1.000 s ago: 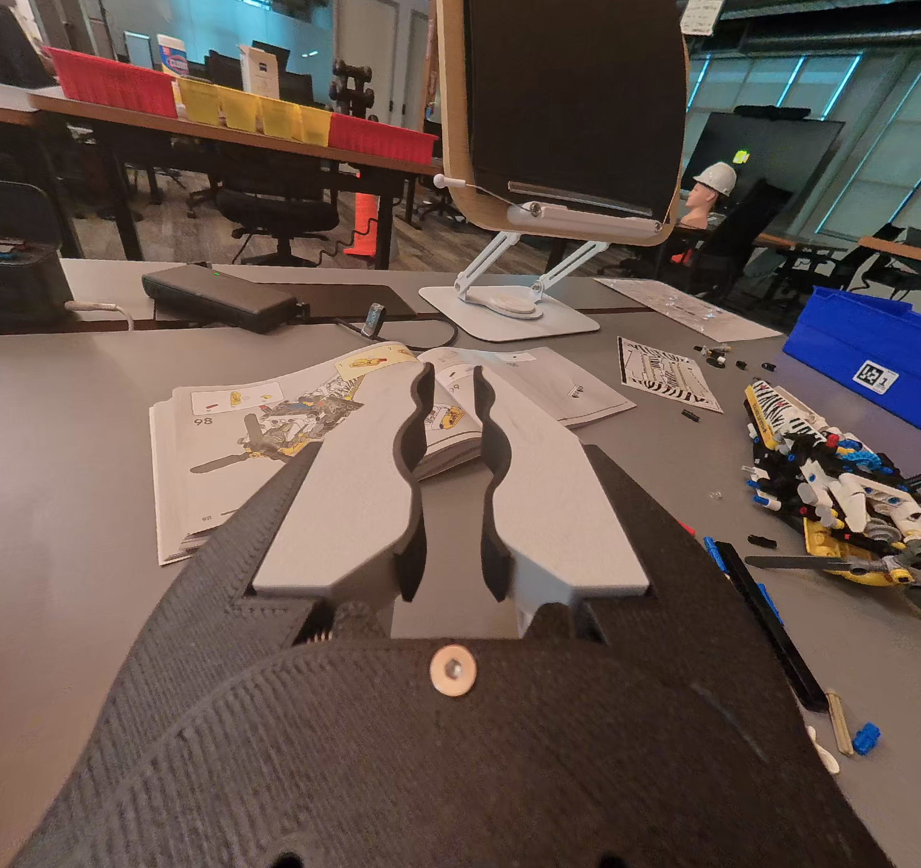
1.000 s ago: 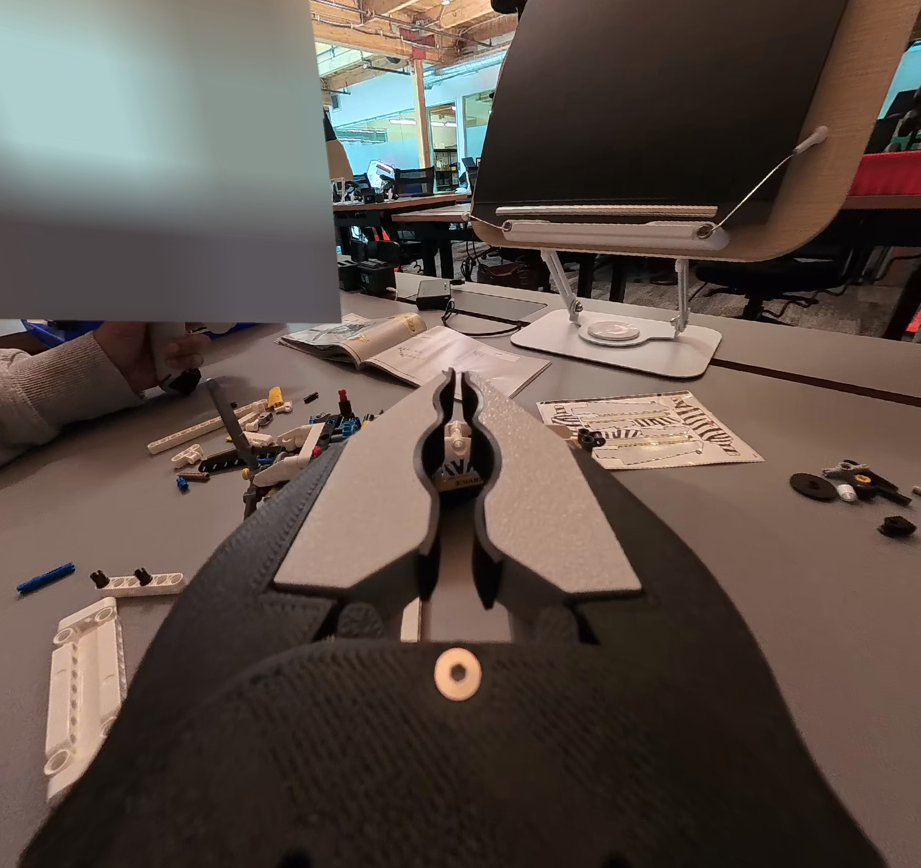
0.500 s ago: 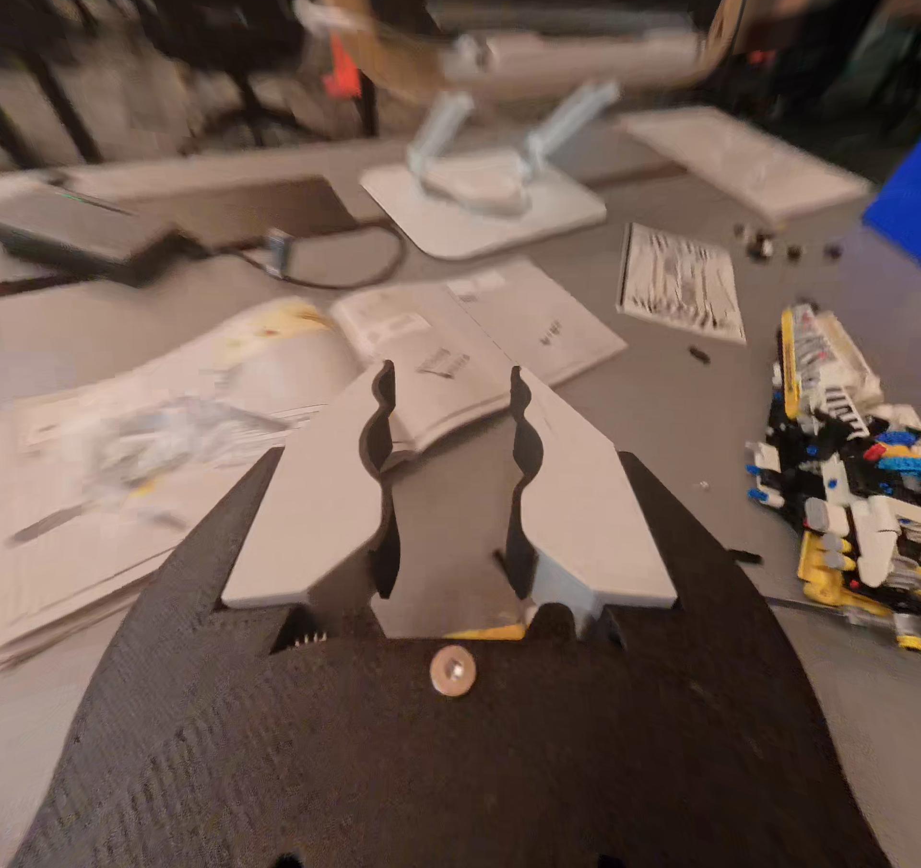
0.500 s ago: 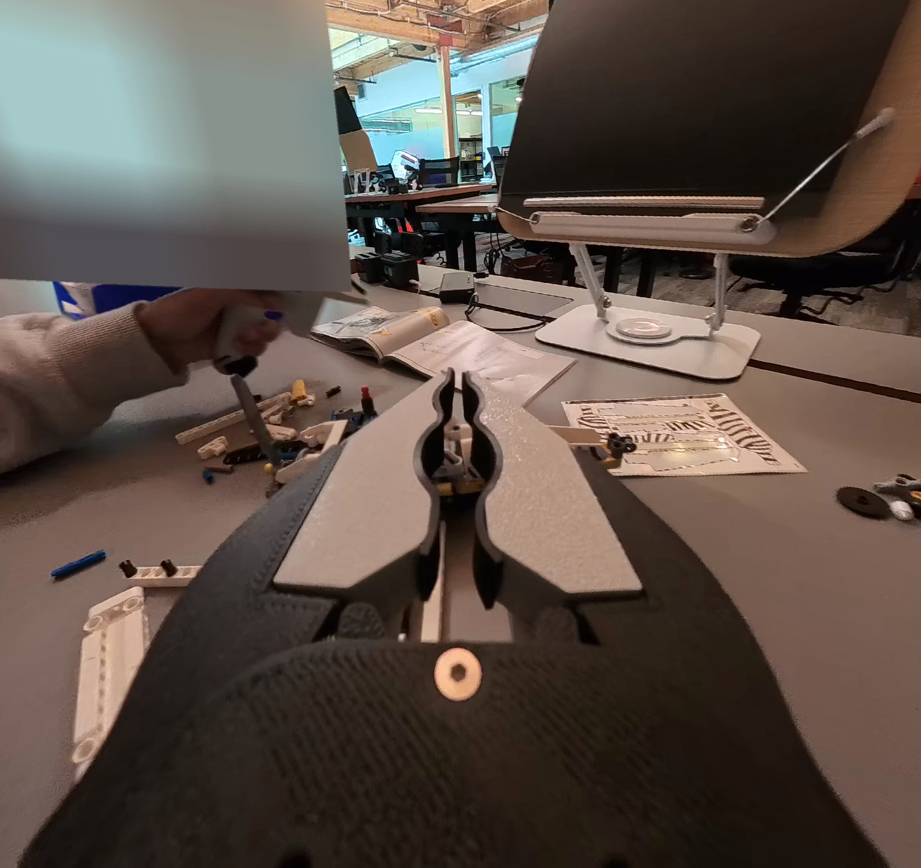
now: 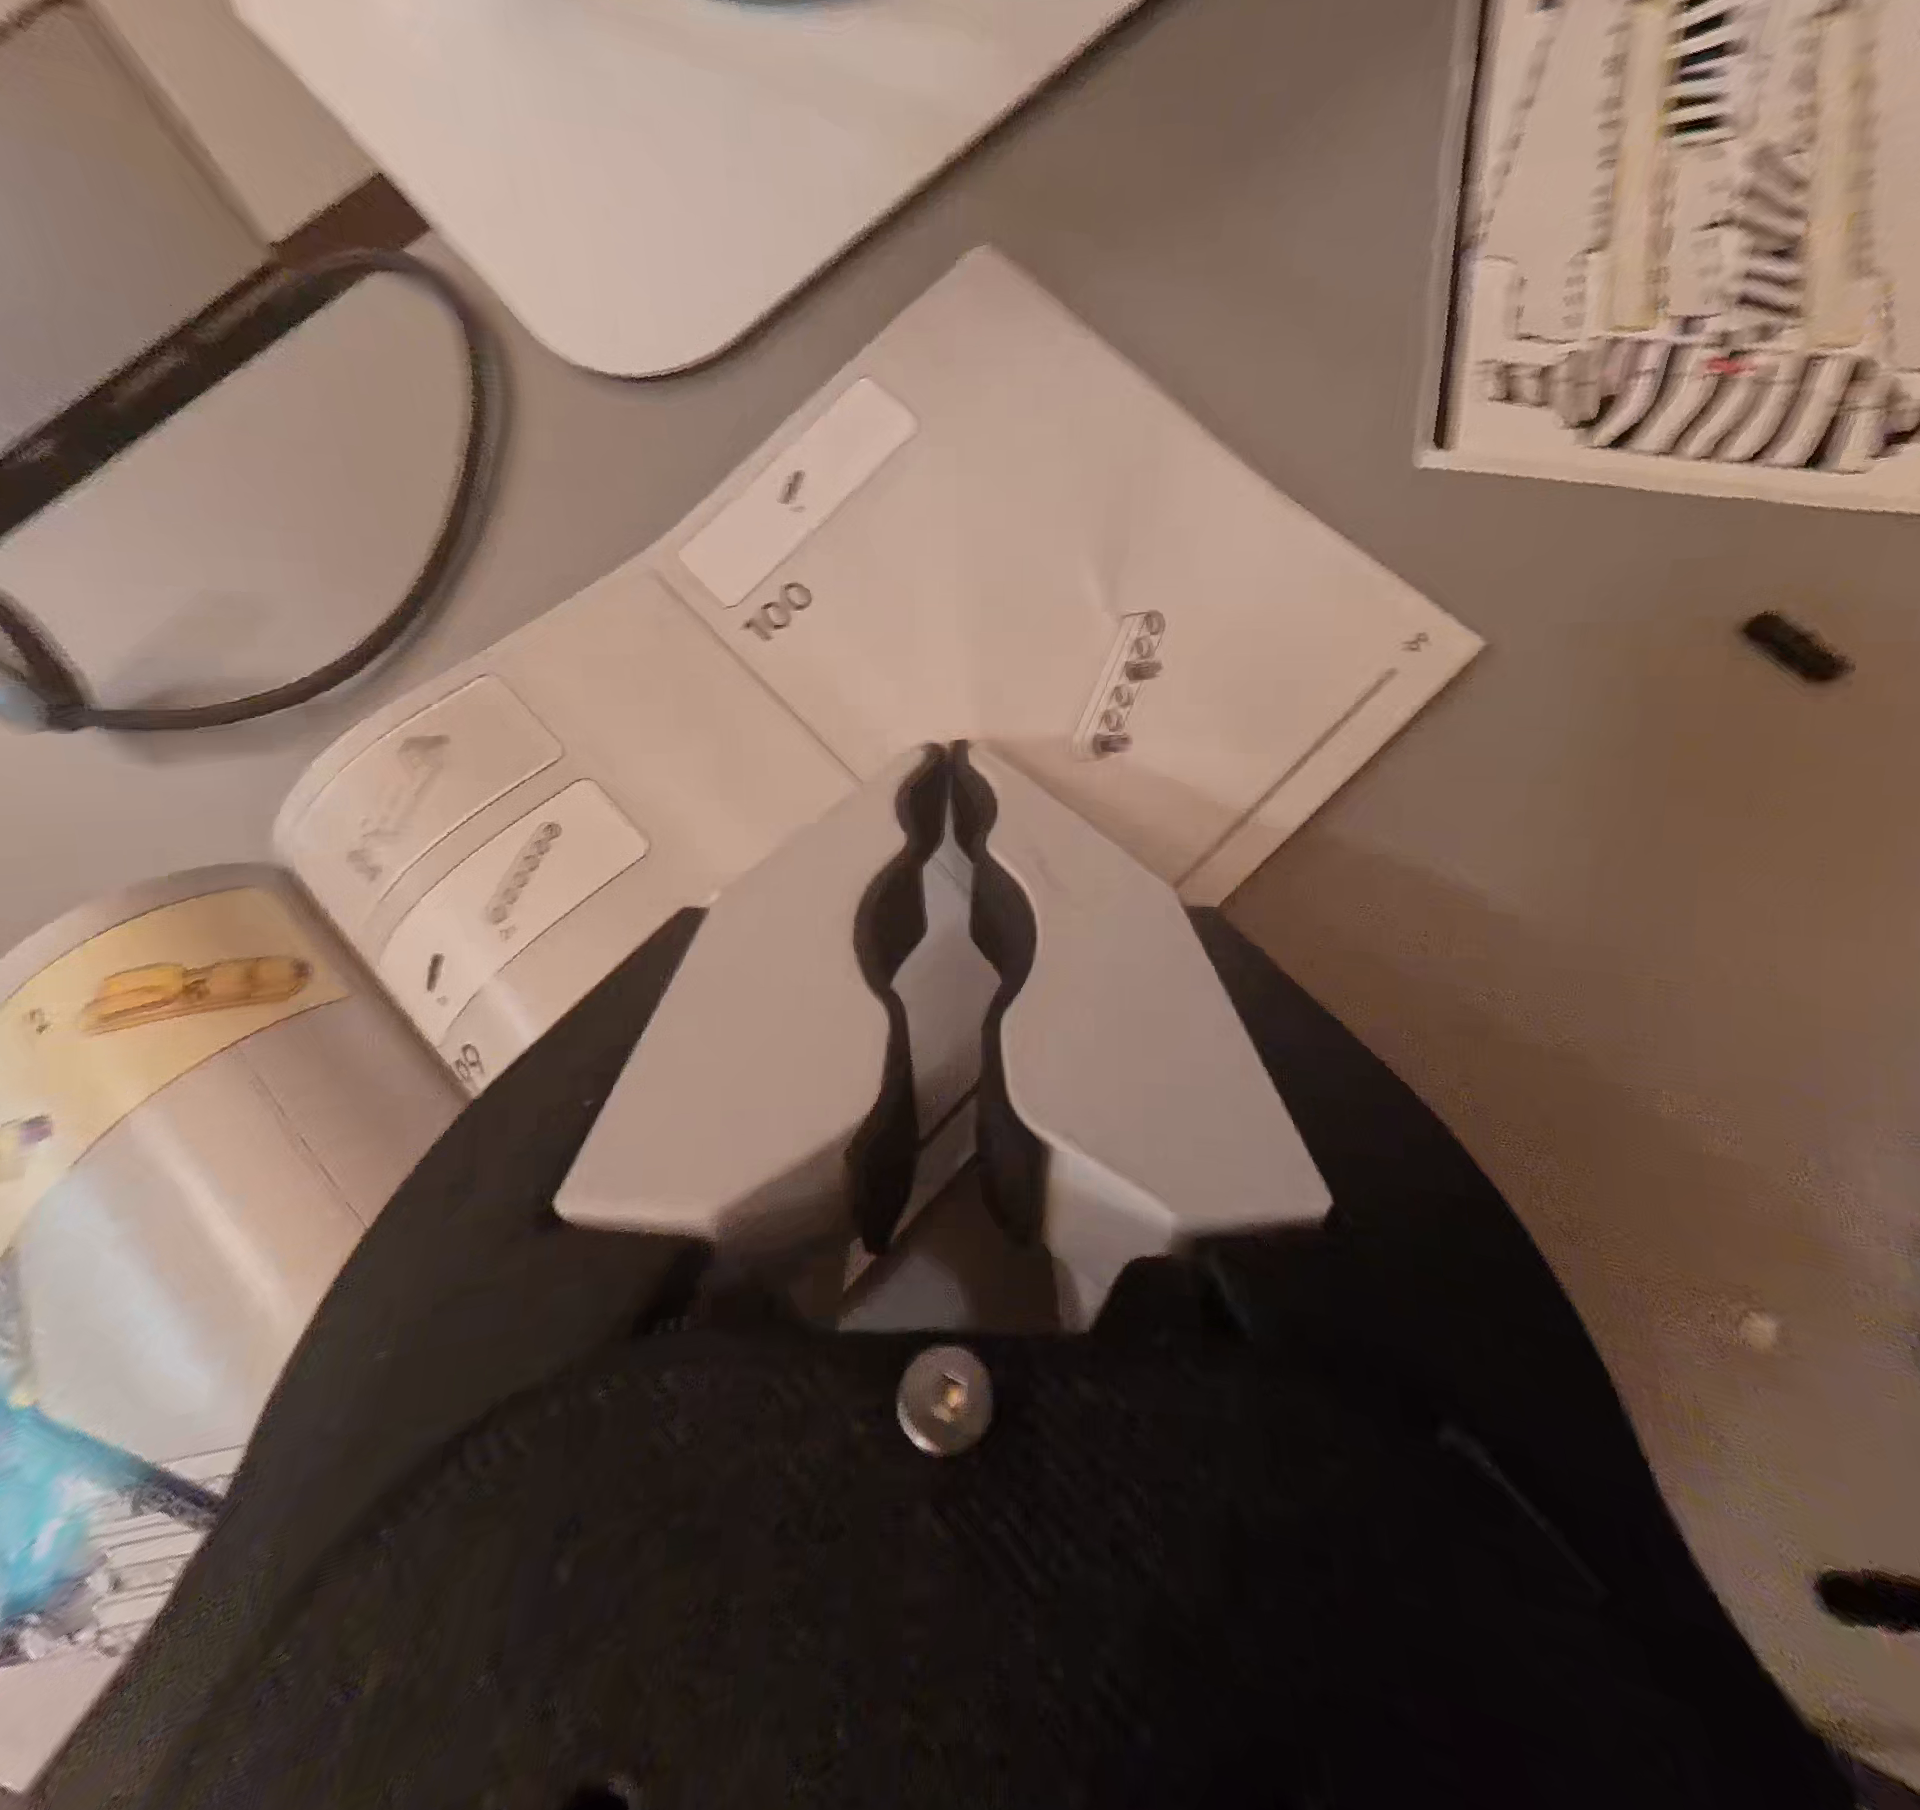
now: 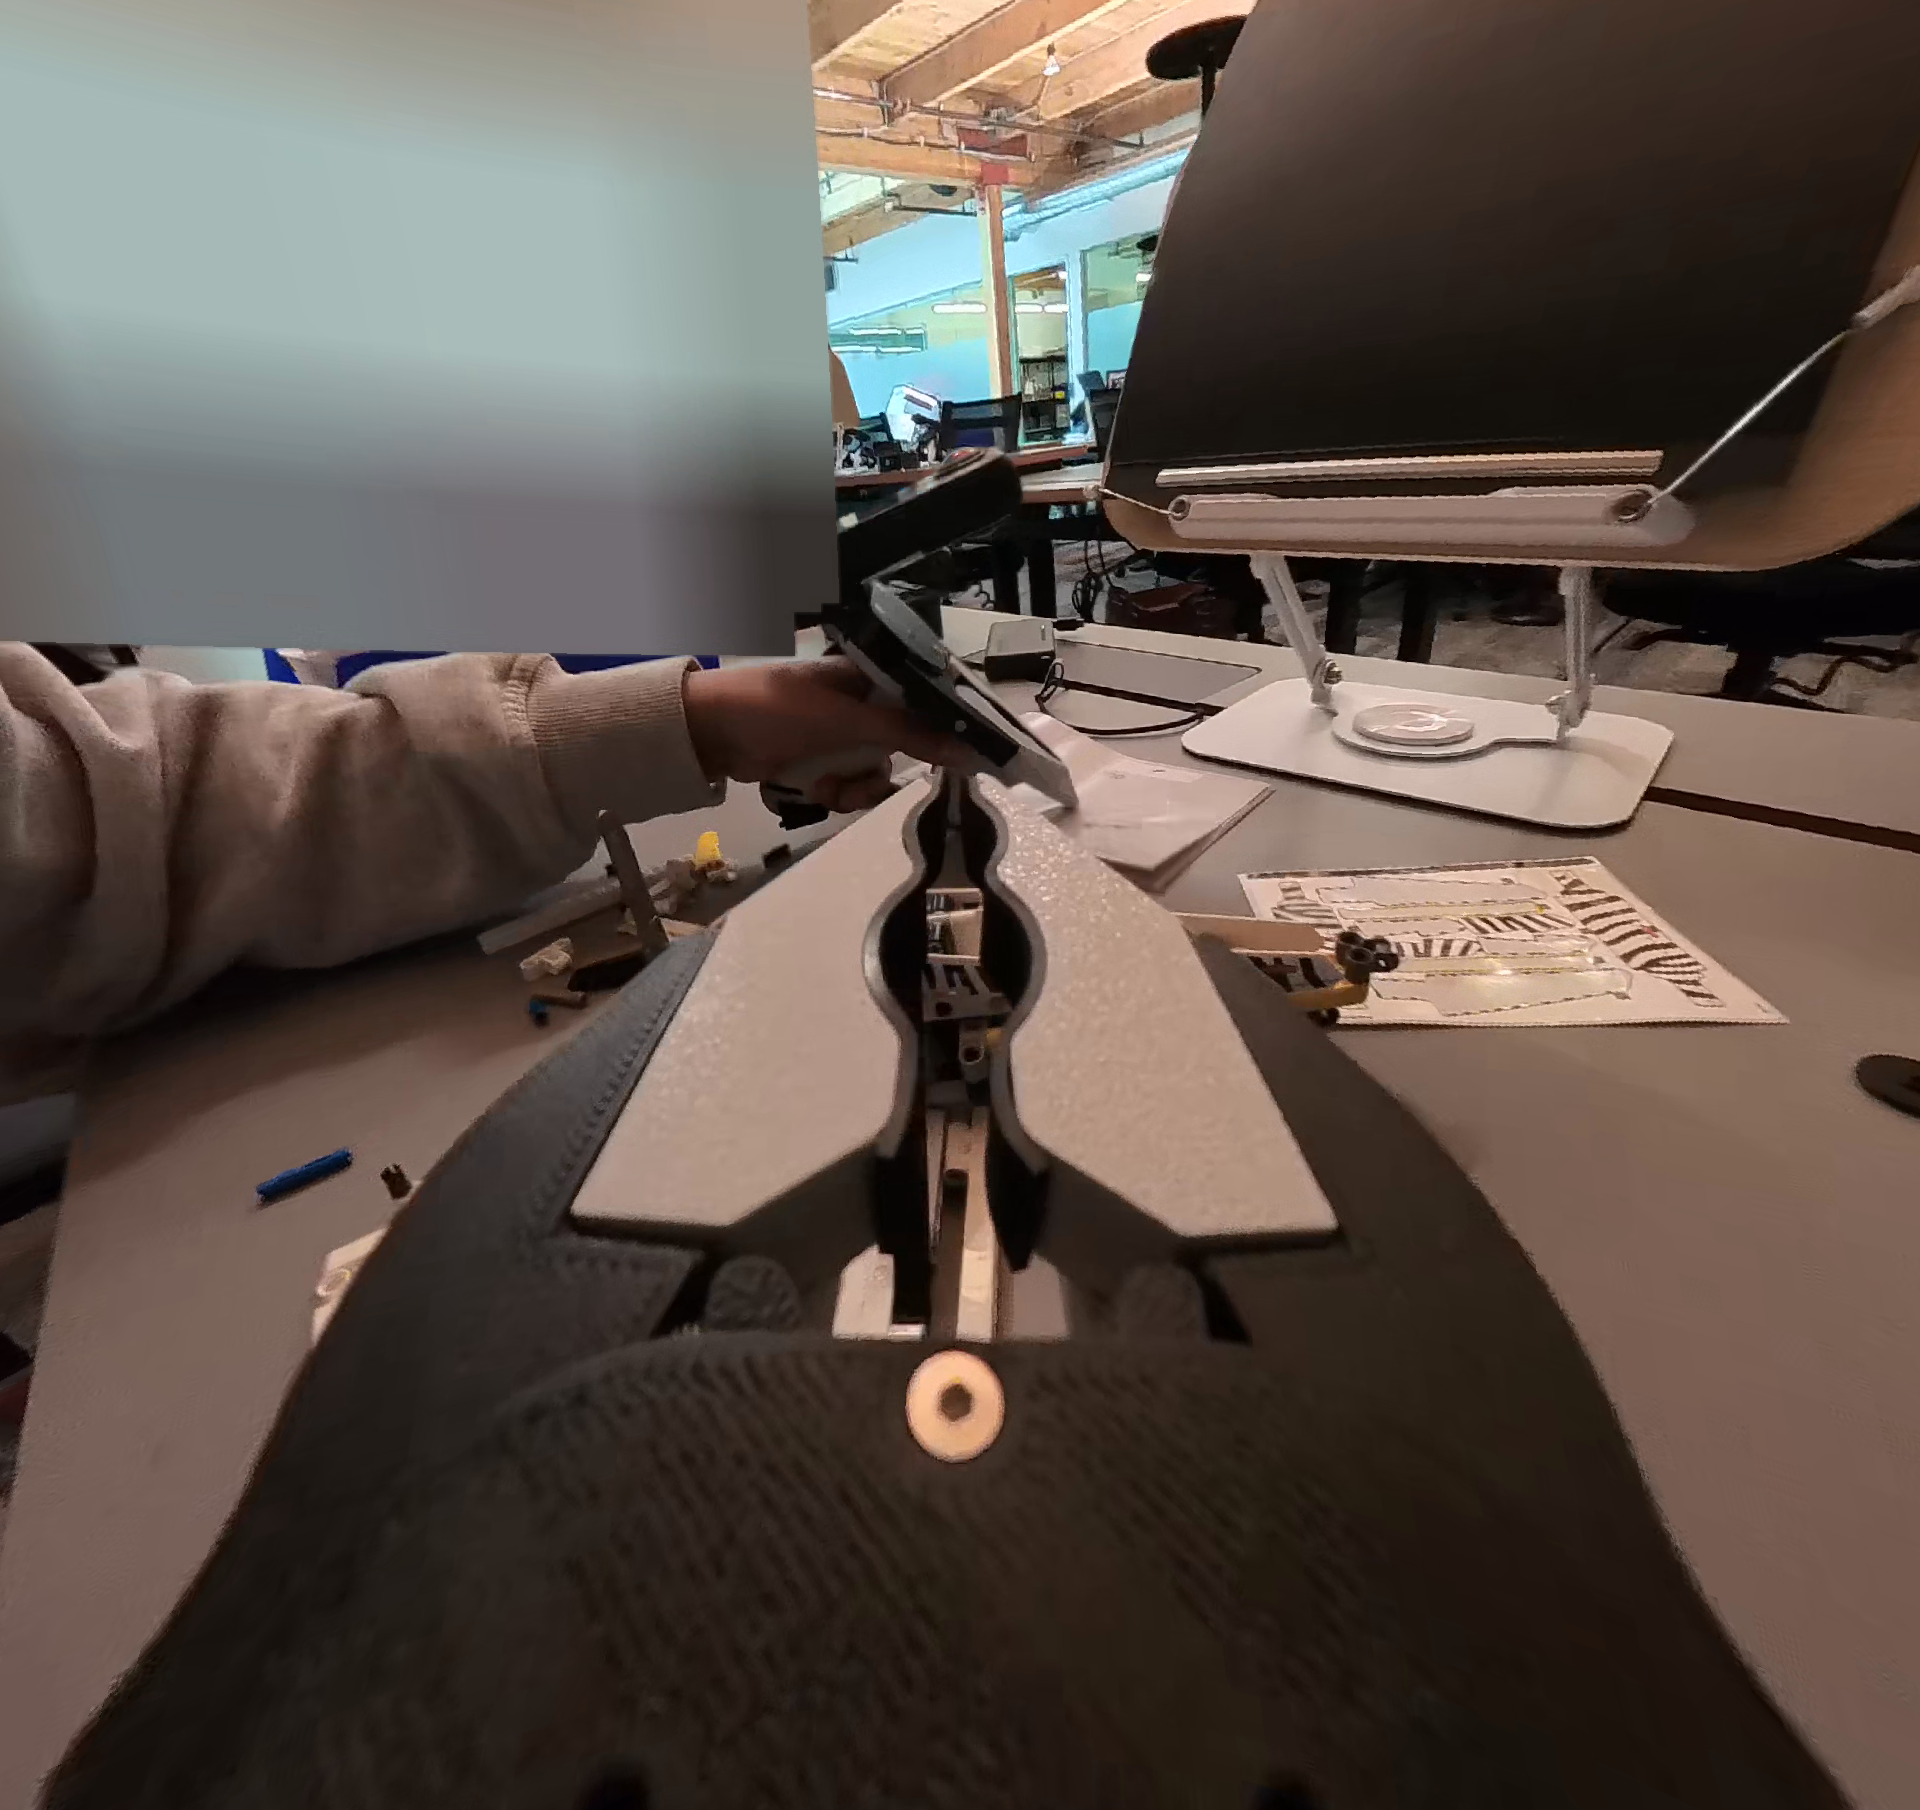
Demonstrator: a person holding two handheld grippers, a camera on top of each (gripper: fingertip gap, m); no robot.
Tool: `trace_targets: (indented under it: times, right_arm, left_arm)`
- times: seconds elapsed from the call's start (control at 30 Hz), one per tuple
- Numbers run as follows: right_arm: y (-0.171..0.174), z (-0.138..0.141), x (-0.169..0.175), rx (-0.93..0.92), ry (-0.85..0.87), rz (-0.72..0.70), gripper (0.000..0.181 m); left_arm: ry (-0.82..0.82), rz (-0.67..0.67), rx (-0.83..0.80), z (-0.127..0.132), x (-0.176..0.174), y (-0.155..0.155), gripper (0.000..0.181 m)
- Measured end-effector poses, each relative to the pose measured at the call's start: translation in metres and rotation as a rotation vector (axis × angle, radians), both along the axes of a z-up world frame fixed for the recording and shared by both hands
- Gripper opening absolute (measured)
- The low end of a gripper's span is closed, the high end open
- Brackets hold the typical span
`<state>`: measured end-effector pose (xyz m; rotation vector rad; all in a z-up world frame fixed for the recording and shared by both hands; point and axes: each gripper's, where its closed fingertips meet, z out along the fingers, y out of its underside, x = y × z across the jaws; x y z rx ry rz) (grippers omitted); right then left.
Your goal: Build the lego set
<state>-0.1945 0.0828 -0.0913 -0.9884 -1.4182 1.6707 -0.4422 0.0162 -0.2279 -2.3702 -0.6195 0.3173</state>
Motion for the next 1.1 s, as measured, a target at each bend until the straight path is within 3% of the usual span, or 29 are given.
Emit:
trace_targets:
  times: [0.03, 0.27, 0.33, 0.4, 0.5, 0.67, 0.77, 0.83, 0.97, 1.1]
  right_arm:
    - [0.002, 0.001, 0.001, -0.020, 0.002, 0.000, 0.000]
    - [0.027, 0.007, 0.007, -0.227, -0.002, -0.005, 0.000]
    - [0.038, 0.007, 0.009, -0.284, -0.005, -0.021, 0.000]
    - [0.045, 0.006, 0.009, -0.314, -0.009, -0.040, 0.001]
    - [0.047, 0.005, 0.008, -0.304, -0.015, -0.052, 0.001]
    - [0.041, 0.002, 0.006, -0.226, -0.022, -0.071, 0.000]
    - [0.040, 0.000, 0.005, -0.205, -0.026, -0.076, 0.000]
    - [0.040, 0.000, 0.005, -0.207, -0.026, -0.071, 0.000]
    - [0.040, 0.000, 0.005, -0.208, -0.027, -0.072, 0.000]
    - [0.041, 0.000, 0.005, -0.205, -0.027, -0.075, 0.000]
  left_arm:
    - [0.004, -0.009, 0.010, 0.000, -0.001, -0.001, 0.001]
    - [0.001, 0.071, 0.090, 0.012, -0.009, -0.006, 0.000]
    - [-0.034, 0.086, 0.158, 0.020, -0.004, 0.000, 0.014]
    - [-0.072, 0.044, 0.174, 0.020, 0.007, 0.011, 0.071]
    - [0.061, 0.047, -0.029, 0.001, -0.003, 0.003, 0.129]
    - [-0.037, 0.050, 0.023, -0.002, 0.001, -0.001, 0.084]
    - [-0.009, 0.037, 0.028, 0.000, 0.001, -0.002, 0.035]
    - [0.041, 0.041, 0.013, 0.000, -0.003, -0.004, 0.012]
    - [0.057, 0.048, 0.020, 0.004, -0.009, -0.006, 0.000]
    - [0.068, 0.106, 0.159, 0.036, -0.025, -0.017, 0.000]
